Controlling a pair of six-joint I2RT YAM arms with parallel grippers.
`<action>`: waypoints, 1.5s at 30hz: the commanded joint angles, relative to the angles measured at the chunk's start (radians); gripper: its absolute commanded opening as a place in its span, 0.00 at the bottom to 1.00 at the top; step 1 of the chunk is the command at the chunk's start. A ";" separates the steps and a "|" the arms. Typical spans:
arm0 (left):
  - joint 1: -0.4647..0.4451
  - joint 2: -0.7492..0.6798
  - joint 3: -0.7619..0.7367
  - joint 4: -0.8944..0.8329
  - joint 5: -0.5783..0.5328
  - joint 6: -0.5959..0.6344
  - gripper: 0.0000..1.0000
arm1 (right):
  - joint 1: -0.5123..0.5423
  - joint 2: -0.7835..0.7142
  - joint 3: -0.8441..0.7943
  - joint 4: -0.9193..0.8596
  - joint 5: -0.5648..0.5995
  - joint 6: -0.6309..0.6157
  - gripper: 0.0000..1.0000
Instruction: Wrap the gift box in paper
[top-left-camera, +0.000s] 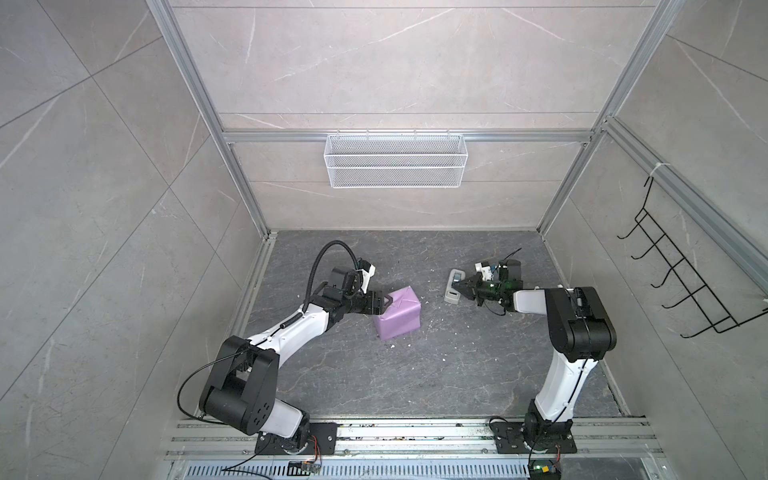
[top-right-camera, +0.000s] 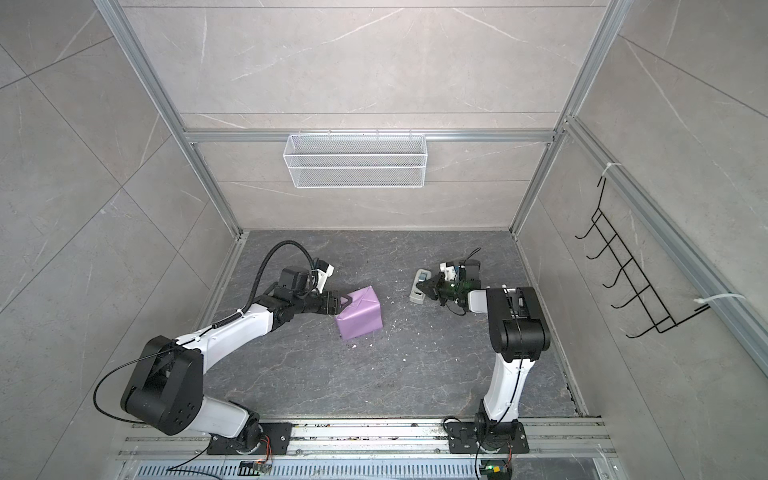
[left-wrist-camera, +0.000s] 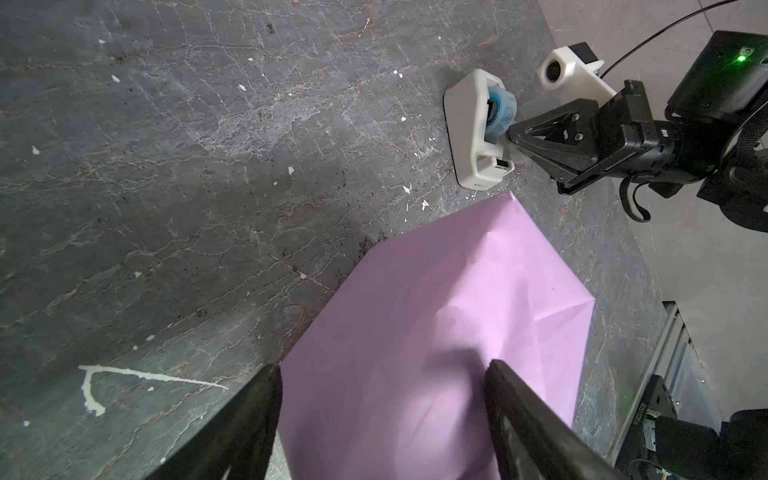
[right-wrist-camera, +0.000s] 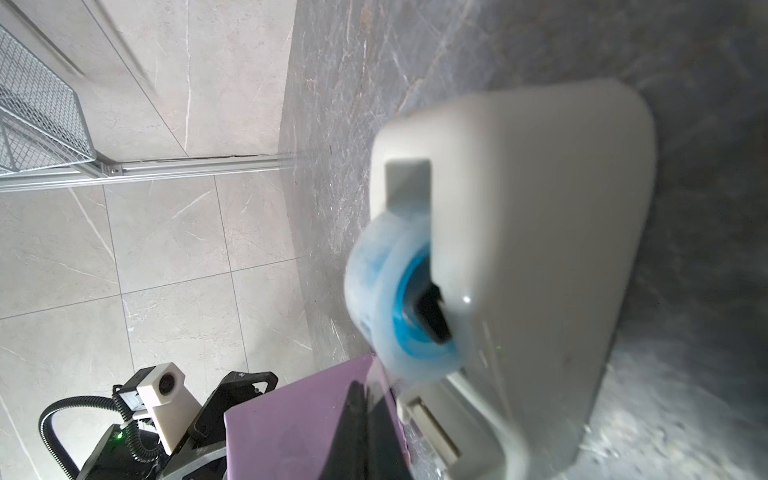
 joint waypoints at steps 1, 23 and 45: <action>-0.001 0.028 -0.013 -0.061 -0.017 0.008 0.78 | 0.031 -0.060 -0.037 0.039 -0.044 0.013 0.00; -0.001 0.028 -0.015 -0.059 -0.014 0.009 0.78 | 0.073 -0.083 -0.181 0.069 0.013 -0.013 0.00; -0.001 0.031 -0.019 -0.054 -0.011 0.010 0.78 | 0.045 0.024 -0.125 -0.098 0.137 -0.144 0.00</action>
